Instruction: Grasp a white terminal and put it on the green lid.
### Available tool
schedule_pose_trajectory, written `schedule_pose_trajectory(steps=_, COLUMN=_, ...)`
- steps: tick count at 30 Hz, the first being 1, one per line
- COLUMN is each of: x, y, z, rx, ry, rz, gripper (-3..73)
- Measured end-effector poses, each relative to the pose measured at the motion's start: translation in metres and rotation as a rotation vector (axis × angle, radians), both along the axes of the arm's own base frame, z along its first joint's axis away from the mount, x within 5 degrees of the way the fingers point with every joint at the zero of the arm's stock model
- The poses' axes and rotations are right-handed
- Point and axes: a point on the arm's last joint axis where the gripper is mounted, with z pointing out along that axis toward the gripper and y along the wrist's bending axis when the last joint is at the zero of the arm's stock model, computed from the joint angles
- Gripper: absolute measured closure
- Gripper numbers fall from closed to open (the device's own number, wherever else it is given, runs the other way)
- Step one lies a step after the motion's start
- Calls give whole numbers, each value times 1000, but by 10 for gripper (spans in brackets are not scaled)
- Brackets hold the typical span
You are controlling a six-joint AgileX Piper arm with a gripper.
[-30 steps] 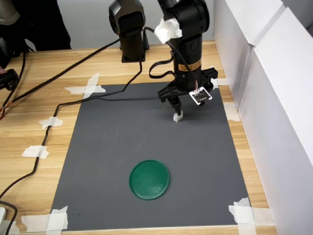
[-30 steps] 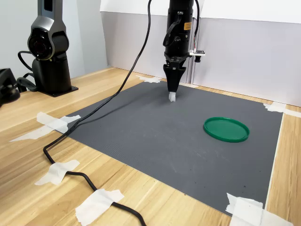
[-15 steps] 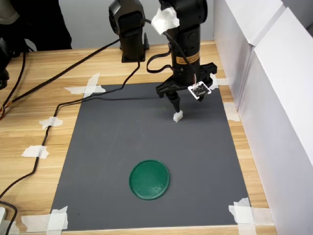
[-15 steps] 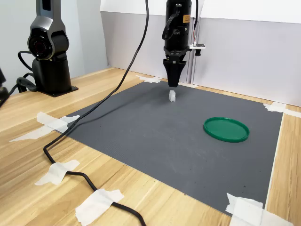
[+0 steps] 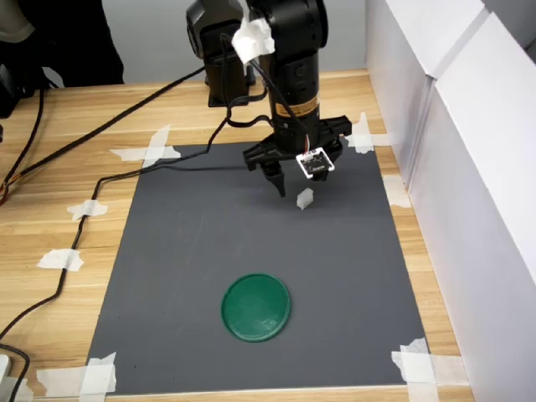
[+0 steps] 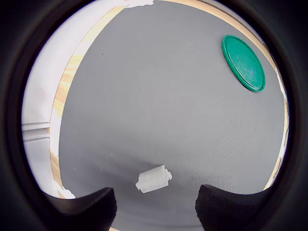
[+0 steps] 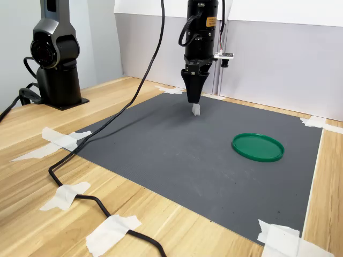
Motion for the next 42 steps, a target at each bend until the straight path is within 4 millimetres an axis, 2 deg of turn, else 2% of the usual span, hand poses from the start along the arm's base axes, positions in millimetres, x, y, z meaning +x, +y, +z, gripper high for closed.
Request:
schedule_pose_trajectory(steps=11, x=10, y=4, z=-25, rx=-12, ry=23, rz=-2, gripper=-5)
schedule_pose_trajectory(steps=22, x=11, y=5, z=-31, rx=-18, ry=36, rz=-2, gripper=7)
schedule_pose_trajectory(steps=26, x=11, y=5, z=-31, rx=-19, ry=35, rz=4, gripper=80)
schedule_pose_trajectory(steps=35, x=11, y=5, z=-32, rx=-19, ry=36, rz=4, gripper=422)
schedule_pose_trajectory(steps=42, x=11, y=5, z=-31, rx=-18, ry=34, rz=4, gripper=423)
